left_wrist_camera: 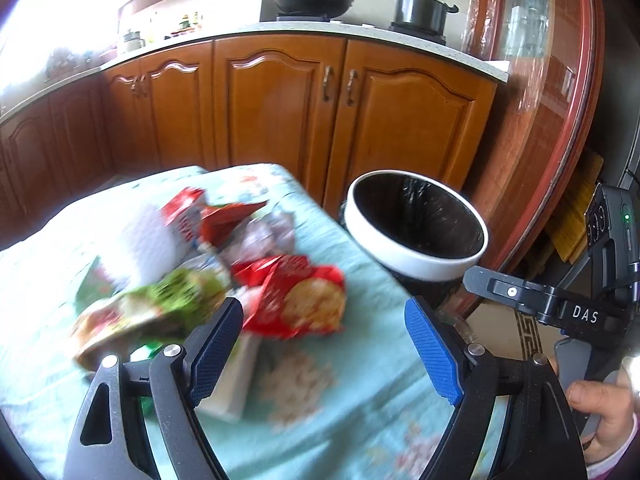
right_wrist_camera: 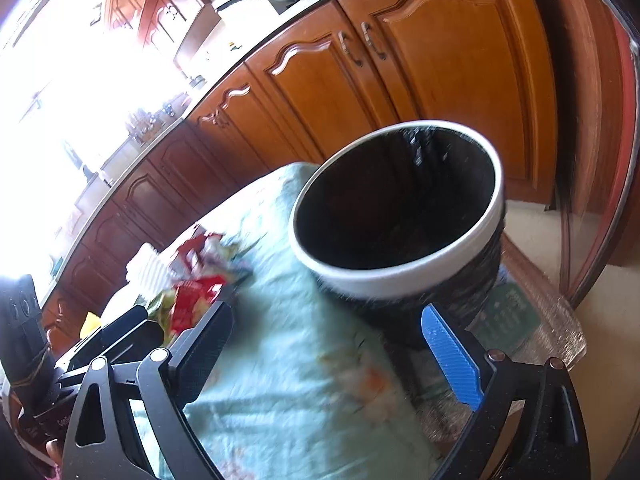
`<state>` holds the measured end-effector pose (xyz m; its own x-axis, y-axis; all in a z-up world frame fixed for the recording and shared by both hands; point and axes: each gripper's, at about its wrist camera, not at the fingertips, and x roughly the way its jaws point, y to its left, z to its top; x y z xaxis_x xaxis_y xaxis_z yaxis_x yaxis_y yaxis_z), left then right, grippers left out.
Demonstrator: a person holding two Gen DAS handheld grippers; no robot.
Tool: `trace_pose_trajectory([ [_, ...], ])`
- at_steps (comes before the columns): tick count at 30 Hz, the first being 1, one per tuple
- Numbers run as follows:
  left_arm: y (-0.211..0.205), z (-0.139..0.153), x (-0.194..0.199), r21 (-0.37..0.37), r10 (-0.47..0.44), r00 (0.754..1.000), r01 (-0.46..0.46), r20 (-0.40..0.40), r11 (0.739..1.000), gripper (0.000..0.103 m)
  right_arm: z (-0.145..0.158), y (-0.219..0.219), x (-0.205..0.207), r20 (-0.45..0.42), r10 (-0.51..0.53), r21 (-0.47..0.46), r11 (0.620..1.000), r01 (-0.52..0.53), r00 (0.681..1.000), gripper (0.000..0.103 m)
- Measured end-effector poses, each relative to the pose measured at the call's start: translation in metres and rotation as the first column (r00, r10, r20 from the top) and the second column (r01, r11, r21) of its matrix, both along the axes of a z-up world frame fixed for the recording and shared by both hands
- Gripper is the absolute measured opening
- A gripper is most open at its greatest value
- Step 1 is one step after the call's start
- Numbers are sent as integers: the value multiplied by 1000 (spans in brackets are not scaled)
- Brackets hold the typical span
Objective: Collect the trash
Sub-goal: 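Grasp the green-yellow juice pouch with the left tool while the right tool grasps the red snack bag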
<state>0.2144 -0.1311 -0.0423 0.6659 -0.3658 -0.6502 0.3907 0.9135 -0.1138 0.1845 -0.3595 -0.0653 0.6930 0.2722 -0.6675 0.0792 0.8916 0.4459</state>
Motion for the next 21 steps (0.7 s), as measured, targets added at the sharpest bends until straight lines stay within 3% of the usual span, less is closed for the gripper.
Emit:
trace_pose_trajectory([
  [14, 74, 16, -43, -1, 73, 997, -73, 11, 997, 83, -9, 67, -13, -10, 110, 3, 994, -110, 994, 96],
  [21, 88, 25, -41, 93, 55, 997, -59, 45, 994, 83, -13, 89, -4, -14, 144, 8, 989, -144, 989, 96],
])
